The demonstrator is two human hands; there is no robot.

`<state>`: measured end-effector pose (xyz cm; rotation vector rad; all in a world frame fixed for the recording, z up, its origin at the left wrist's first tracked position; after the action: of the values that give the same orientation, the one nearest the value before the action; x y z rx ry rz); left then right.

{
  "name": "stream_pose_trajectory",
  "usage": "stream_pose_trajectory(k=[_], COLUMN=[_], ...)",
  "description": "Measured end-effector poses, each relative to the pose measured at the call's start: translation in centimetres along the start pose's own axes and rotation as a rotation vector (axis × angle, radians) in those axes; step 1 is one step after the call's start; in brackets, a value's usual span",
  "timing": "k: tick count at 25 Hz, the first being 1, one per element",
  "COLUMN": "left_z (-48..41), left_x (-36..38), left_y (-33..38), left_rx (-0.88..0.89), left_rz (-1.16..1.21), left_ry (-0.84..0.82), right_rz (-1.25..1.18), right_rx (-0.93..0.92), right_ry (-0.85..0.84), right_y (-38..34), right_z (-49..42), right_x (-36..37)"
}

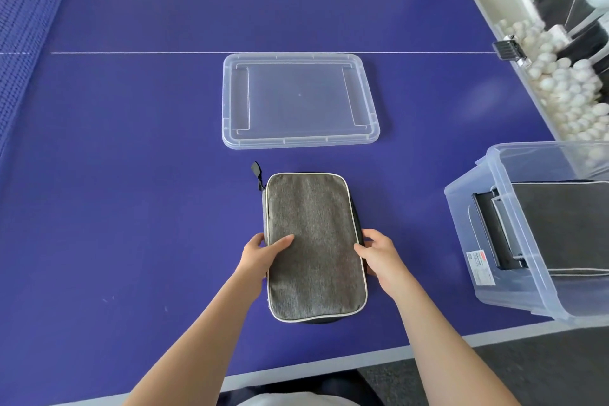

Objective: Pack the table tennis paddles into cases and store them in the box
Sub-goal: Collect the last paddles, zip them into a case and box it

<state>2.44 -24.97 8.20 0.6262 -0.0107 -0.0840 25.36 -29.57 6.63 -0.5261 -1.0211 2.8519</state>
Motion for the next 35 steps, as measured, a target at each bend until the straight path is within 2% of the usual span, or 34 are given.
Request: stream_pose_trajectory(k=[10, 15, 19, 25, 31, 35], left_z=[0.7, 1.8, 2.9, 4.0, 5.3, 6.2], left_x=[0.8, 1.4, 1.4, 0.6, 0.3, 0.0], left_y=[-0.1, 0.7, 1.5, 3.7, 6.0, 6.7], left_rx=[-0.016, 0.018, 0.033, 0.095, 0.163, 0.163], left_rz=[0.087, 0.195, 0.314, 0.586, 0.772, 0.828], left_ry=[-0.059, 0.006, 0.082, 0.252, 0.375, 0.426], right_rz=[0.013, 0.036, -0.058, -0.227, 0.011, 0.064], right_rx=[-0.072, -0.113, -0.154, -0.407, -0.676, -0.757], right_ry=[0.030, 0.039, 0.110, 0.474, 0.345, 0.442], right_y=[-0.3, -0.7, -1.7, -0.4, -0.2, -2.1], right_z=[0.8, 1.2, 3.6, 10.8, 13.5, 12.8], right_x=[-0.3, -0.8, -1.4, 1.5, 8.0, 9.8])
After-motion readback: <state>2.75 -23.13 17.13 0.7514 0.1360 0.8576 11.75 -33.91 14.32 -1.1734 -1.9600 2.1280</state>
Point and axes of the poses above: each hand's wrist, its own z-axis away from the middle knuckle, its own x-axis out of the palm, y = z × x, the point moved 1 cm from there along -z, towards the middle knuckle, and after that the axes turned 1 degree about x, right-handed, at the moved point
